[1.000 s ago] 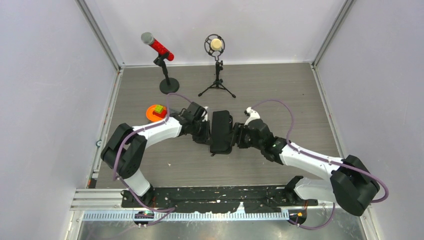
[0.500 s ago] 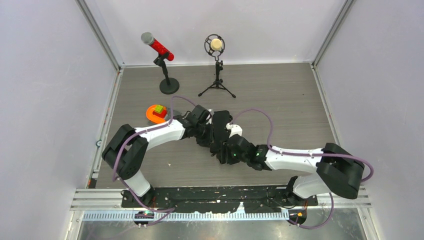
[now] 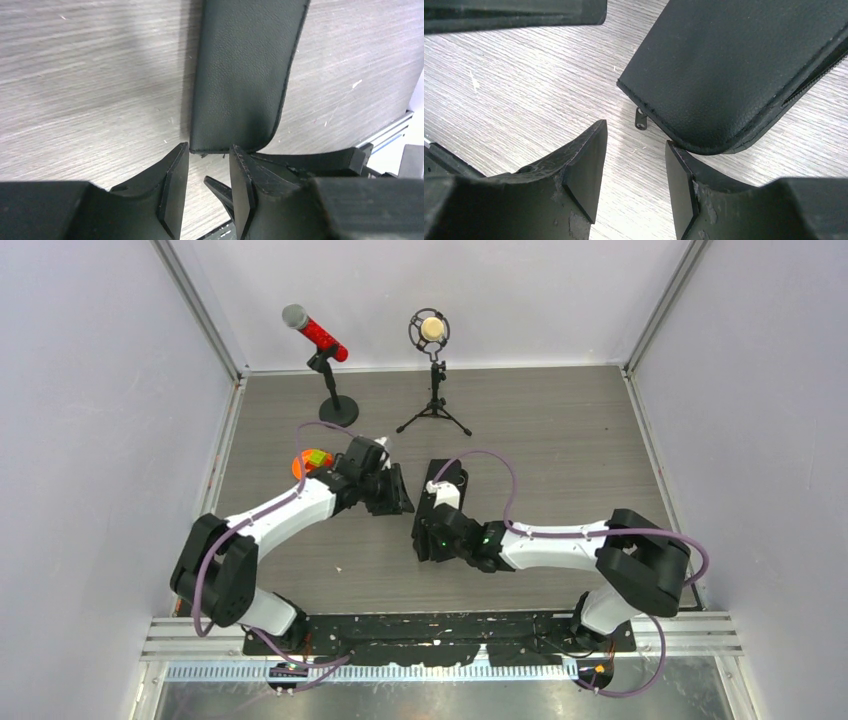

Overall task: Sort the hair-cutting tools
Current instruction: Zip the hairdressing tool bag at the center of the board.

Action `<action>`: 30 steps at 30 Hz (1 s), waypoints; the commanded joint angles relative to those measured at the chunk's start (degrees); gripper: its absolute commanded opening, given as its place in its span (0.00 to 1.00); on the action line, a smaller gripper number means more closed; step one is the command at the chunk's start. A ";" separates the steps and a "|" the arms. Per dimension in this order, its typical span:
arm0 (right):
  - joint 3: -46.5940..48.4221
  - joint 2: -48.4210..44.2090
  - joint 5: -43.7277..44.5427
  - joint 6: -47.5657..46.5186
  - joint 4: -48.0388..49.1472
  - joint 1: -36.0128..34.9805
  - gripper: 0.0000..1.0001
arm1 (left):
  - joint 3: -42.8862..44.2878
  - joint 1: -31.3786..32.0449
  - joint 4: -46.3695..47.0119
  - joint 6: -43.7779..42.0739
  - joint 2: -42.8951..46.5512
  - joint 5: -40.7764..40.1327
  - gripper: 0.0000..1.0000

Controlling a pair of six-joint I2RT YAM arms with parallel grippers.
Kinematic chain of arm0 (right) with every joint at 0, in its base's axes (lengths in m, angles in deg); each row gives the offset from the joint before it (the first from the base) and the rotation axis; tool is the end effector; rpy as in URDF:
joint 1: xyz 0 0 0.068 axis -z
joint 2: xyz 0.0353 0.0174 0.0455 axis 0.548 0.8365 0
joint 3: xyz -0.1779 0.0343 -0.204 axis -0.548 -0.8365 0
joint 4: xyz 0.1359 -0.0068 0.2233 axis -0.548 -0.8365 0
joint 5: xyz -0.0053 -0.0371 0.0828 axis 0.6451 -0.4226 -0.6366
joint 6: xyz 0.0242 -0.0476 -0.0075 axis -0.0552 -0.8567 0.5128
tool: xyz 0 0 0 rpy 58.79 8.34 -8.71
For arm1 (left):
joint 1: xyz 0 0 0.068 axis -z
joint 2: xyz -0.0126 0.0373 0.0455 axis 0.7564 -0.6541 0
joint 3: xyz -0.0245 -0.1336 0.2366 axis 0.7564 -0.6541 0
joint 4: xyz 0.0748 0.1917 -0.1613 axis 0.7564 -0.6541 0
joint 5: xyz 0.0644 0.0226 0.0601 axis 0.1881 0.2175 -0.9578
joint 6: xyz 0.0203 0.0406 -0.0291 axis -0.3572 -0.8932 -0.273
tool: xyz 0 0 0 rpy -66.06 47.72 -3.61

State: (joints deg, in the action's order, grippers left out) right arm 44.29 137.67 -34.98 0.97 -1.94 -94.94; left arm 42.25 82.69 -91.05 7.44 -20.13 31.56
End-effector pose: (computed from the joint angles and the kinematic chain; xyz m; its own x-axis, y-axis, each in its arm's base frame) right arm 0.1492 0.2598 0.1702 -0.7509 -0.1003 -0.6527 -0.3938 0.8614 0.3207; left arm 0.2442 -0.1717 0.2137 -0.9276 -0.1632 -0.3361 0.0494 0.8381 -0.5433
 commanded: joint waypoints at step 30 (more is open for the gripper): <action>4.47 2.07 10.22 4.99 -11.45 -0.91 0.43 | 2.97 5.39 6.23 6.01 -11.84 5.41 0.17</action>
State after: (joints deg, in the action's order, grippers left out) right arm 47.94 141.10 -29.89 3.01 -10.90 -95.56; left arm 44.30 87.45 -87.29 12.23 -32.46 36.88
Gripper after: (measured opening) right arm 0.428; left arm 0.177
